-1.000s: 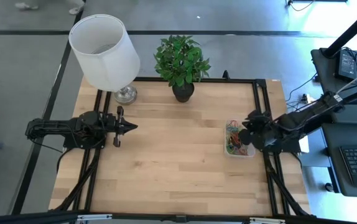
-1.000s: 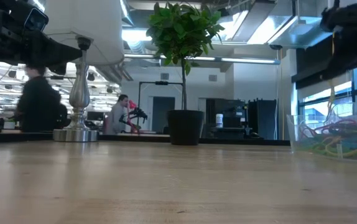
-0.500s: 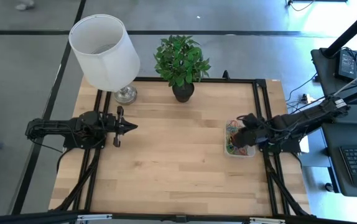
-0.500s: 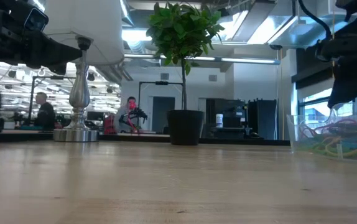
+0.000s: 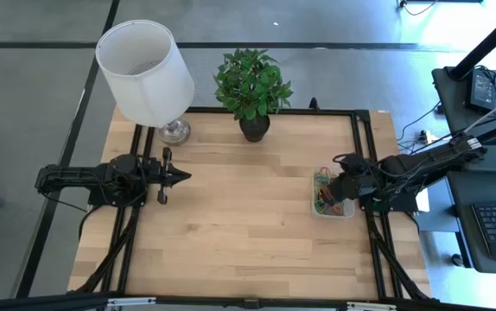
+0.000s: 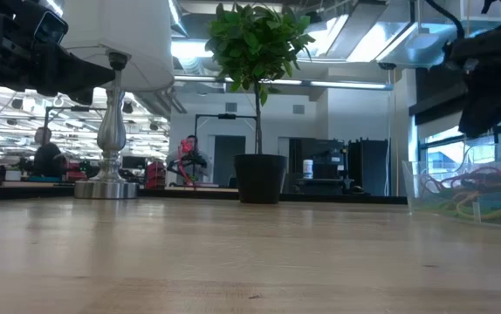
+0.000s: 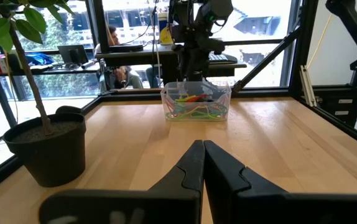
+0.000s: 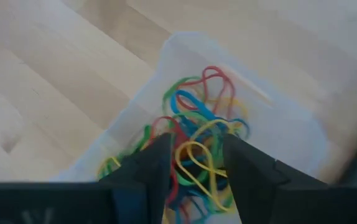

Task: Pick and place rubber bands into bin
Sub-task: Return to Home Position

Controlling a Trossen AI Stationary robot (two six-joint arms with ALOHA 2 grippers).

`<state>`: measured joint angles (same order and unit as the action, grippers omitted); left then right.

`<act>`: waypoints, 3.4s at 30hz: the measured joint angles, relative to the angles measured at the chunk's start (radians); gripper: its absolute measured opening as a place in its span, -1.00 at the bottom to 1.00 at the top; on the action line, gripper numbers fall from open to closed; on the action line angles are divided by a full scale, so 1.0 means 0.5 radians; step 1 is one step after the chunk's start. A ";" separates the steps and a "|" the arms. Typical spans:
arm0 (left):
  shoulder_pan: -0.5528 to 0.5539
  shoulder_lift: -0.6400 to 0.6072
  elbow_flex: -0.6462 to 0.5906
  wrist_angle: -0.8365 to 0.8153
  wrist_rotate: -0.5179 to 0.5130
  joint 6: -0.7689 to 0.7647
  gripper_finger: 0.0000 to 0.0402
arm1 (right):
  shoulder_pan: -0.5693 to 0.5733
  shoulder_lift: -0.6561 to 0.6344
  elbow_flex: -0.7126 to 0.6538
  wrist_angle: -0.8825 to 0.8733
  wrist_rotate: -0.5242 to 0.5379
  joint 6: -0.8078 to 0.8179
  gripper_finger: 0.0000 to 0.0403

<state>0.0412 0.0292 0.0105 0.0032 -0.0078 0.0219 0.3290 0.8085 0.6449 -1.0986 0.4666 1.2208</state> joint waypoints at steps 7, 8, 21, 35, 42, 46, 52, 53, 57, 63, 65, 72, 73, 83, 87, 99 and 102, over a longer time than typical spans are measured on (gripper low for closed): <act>0.000 0.000 0.000 0.000 0.000 -0.001 -0.97 | 0.000 0.001 0.175 -0.113 0.019 -0.353 -0.26; 0.000 0.000 0.000 0.000 0.000 0.000 -0.97 | 0.000 0.001 0.175 -0.064 0.052 -0.385 -0.27; 0.000 0.000 0.000 0.000 0.000 0.000 -0.97 | 0.000 0.072 0.165 0.691 0.073 -1.267 -0.97; 0.000 0.000 0.000 0.000 0.000 0.000 -0.97 | -0.060 -0.292 -0.681 2.317 -0.312 -2.144 -0.99; 0.000 0.000 0.000 0.000 0.000 0.000 -0.97 | -0.199 -0.765 -1.109 2.706 -0.567 -2.200 -1.00; 0.000 0.000 0.000 0.000 0.000 0.000 -0.97 | -0.238 -1.049 -1.272 2.753 -0.569 -2.276 -1.00; 0.000 -0.001 0.001 0.000 0.000 0.000 -0.97 | -0.304 -1.388 -1.276 2.661 -0.568 -2.408 -1.00; 0.000 0.000 0.001 0.000 0.000 0.000 -0.97 | -0.319 -1.439 -1.277 2.661 -0.568 -2.437 -1.00; 0.000 0.000 0.001 0.000 0.000 0.000 -0.97 | -0.388 -1.615 -1.276 2.577 -0.569 -2.456 -1.00; 0.000 -0.001 0.001 0.000 -0.001 0.000 -0.97 | -0.506 -1.615 -1.276 2.515 -0.734 -2.412 -1.00; 0.000 -0.001 0.001 0.000 0.000 0.000 -0.97 | -0.551 -1.615 -1.276 2.491 -0.841 -2.391 -1.00; 0.000 0.000 0.001 0.000 0.000 0.000 -0.97 | -0.673 -1.614 -1.276 2.316 -1.023 -2.362 -1.00; 0.000 0.000 0.001 0.000 0.000 0.000 -0.97 | -0.677 -1.614 -1.276 2.290 -1.032 -2.366 -1.00; 0.000 -0.001 0.001 0.000 0.000 0.000 -0.97 | -0.678 -1.610 -1.276 2.246 -1.027 -2.398 -0.99; 0.000 -0.001 0.001 0.000 0.000 0.000 -0.97 | -0.678 -1.610 -1.276 2.246 -1.027 -2.400 -0.92; 0.000 0.000 0.001 0.000 0.000 0.000 -0.97 | -0.678 -1.609 -1.276 2.246 -1.025 -2.397 -0.86; 0.000 -0.001 0.001 0.000 0.000 0.000 -0.97 | -0.678 -1.609 -1.276 2.246 -1.025 -2.401 -0.86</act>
<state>0.0410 0.0288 0.0109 0.0032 -0.0078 0.0219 -0.0101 0.0040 0.0071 0.0242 -0.0460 0.0205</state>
